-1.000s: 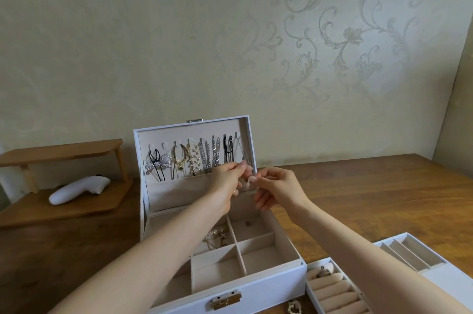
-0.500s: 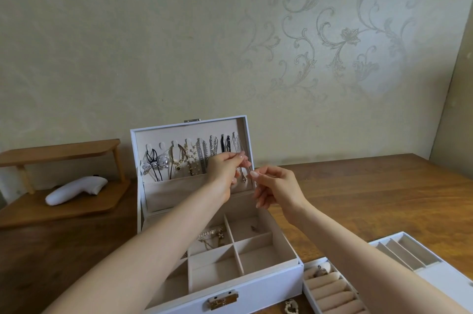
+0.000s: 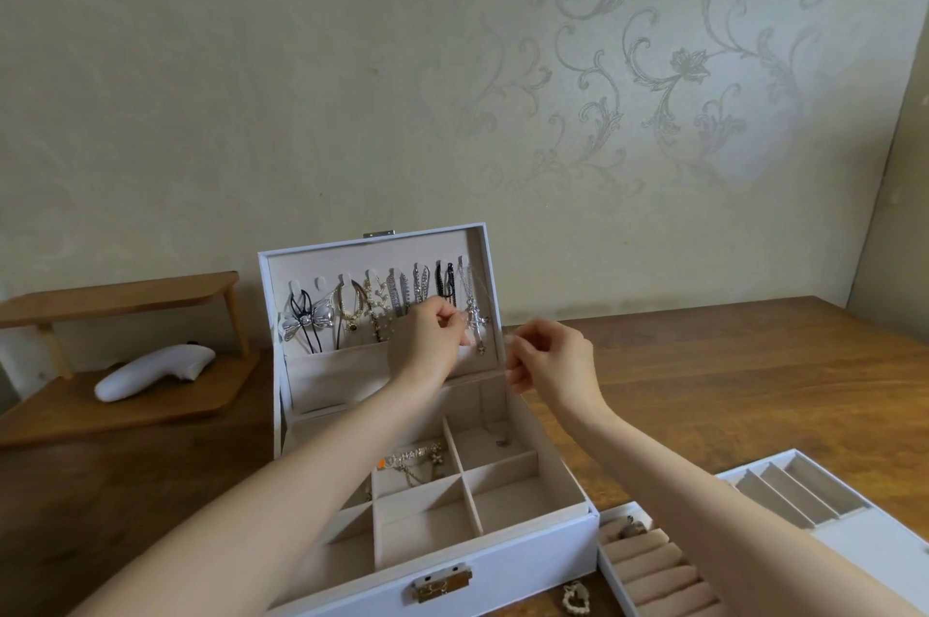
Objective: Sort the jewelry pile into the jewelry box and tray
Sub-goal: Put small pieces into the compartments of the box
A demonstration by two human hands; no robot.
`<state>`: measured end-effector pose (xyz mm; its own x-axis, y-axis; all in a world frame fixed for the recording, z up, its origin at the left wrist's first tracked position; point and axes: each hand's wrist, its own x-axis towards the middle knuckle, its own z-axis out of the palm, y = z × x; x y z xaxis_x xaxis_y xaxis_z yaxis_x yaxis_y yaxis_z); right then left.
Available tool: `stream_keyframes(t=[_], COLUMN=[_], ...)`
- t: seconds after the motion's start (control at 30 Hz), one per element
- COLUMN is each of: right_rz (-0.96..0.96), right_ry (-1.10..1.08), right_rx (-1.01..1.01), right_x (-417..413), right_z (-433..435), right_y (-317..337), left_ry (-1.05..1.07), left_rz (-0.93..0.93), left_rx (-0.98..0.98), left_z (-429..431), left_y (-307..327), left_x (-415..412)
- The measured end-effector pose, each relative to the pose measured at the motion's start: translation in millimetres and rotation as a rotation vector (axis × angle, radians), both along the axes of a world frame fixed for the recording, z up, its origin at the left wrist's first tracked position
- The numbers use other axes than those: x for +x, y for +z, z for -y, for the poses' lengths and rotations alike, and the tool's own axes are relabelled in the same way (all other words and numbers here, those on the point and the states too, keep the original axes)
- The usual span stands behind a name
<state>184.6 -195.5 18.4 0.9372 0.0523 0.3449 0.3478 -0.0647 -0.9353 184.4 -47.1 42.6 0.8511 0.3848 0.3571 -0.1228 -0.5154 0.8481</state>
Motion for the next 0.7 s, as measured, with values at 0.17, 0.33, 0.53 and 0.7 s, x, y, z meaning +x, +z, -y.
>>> stream_keyframes(t=[0.17, 0.33, 0.53, 0.7], right_rz=[0.387, 0.470, 0.510, 0.570], right_ry=[-0.075, -0.039, 0.007, 0.020], right_rx=[-0.595, -0.797, -0.992, -1.090], right_x=[6, 0, -2, -3], right_z=[-8, -15, -14, -14], right_y=[-5, -3, 1, 3], left_ry=[0.187, 0.163, 0.120, 0.107], left_rz=[0.040, 0.113, 0.107, 0.068], left_rx=[0.427, 0.348, 0.374, 0.395], left_z=[8, 8, 4, 3], left_y=[9, 13, 7, 4], left_x=[-13, -14, -14, -12])
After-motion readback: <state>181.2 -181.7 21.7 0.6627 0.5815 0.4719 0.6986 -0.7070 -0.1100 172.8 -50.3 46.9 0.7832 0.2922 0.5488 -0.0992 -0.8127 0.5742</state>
